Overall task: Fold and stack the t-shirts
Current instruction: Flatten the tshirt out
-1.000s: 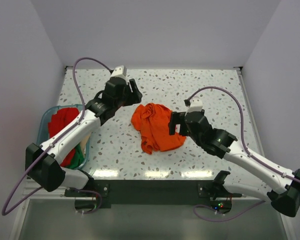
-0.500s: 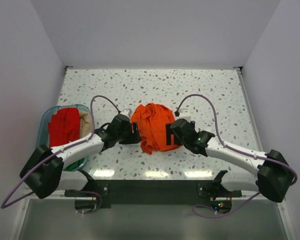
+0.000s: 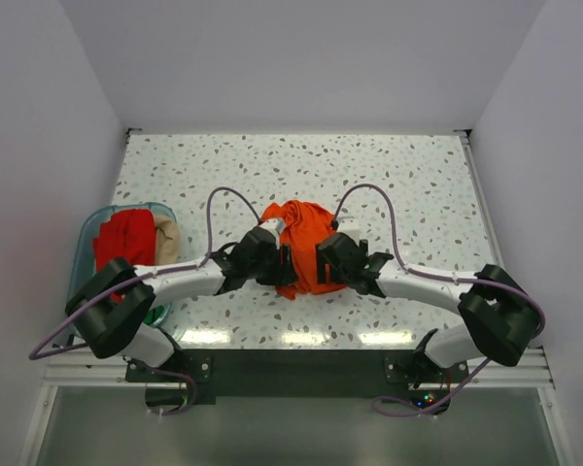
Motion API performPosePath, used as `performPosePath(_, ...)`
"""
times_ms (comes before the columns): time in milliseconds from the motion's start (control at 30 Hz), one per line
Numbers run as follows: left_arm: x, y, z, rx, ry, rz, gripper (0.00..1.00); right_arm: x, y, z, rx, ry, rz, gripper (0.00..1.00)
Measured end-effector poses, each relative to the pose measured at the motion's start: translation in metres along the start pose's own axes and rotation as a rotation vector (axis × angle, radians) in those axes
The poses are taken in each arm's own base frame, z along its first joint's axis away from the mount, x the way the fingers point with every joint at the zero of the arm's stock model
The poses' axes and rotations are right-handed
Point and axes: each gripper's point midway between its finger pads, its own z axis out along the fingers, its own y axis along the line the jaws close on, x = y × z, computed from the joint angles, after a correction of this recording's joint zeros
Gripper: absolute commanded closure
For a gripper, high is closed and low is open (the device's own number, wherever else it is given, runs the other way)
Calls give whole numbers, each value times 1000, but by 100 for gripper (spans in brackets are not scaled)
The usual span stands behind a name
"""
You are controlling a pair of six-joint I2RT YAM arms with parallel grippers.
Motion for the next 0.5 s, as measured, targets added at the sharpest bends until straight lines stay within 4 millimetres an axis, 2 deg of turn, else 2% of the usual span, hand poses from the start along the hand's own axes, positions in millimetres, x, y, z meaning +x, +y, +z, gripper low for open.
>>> performPosePath(33, 4, 0, 4, -6, 16, 2, 51, 1, -1, 2, 4, 3, 4, 30)
performPosePath(100, 10, 1, 10, -15, 38, 1, 68, 1, -2, 6, 8, 7, 15, 43)
performPosePath(133, 13, 0, 12, -18, 45, 0, 84, 0, -2, 7, 10, 7, 24, 61)
performPosePath(233, 12, 4, 12, -44, 42, -10, 100, -3, -7, 9, 17, 7, 52, 88)
performPosePath(333, 3, 11, 7, -111, 17, -9, 100, -8, -17, 11, 35, 14, 86, 100)
performPosePath(400, -8, 18, -3, -157, -13, -15, 100, -19, -28, 11, 51, 11, 125, 100)
performPosePath(500, -33, 32, -25, -207, -89, -54, 100, -48, -44, 9, 71, -22, 187, 100)
